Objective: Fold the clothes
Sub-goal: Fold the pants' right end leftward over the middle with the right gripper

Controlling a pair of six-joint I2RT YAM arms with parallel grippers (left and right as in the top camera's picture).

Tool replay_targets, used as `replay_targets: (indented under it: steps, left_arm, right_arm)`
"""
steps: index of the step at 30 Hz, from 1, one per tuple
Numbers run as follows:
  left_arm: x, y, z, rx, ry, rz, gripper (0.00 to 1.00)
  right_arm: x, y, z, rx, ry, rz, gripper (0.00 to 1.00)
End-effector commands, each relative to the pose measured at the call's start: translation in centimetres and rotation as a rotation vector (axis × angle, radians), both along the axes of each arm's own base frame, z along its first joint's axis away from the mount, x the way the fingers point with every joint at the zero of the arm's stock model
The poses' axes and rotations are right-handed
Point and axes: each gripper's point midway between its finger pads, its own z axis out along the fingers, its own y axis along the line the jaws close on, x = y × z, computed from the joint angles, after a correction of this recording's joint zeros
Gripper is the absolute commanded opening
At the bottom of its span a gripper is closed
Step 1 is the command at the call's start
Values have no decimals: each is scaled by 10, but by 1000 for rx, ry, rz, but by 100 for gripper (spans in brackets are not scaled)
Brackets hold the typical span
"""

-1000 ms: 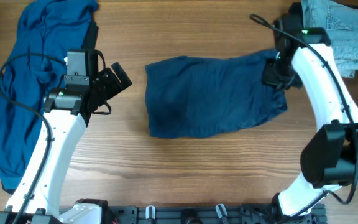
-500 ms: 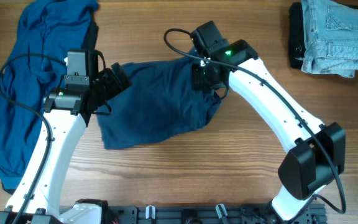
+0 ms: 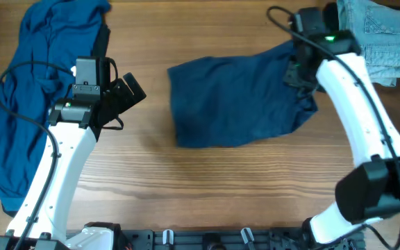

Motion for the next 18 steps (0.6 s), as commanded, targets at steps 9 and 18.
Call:
replay_targets:
  steps: [9, 18]
  left_arm:
    - [-1, 4, -3, 9, 8, 18, 100]
    - [-1, 4, -3, 9, 9, 18, 100]
  right_arm:
    - [2, 24, 31, -51, -92, 113, 4]
    - [12, 125, 1, 189, -81, 261, 4]
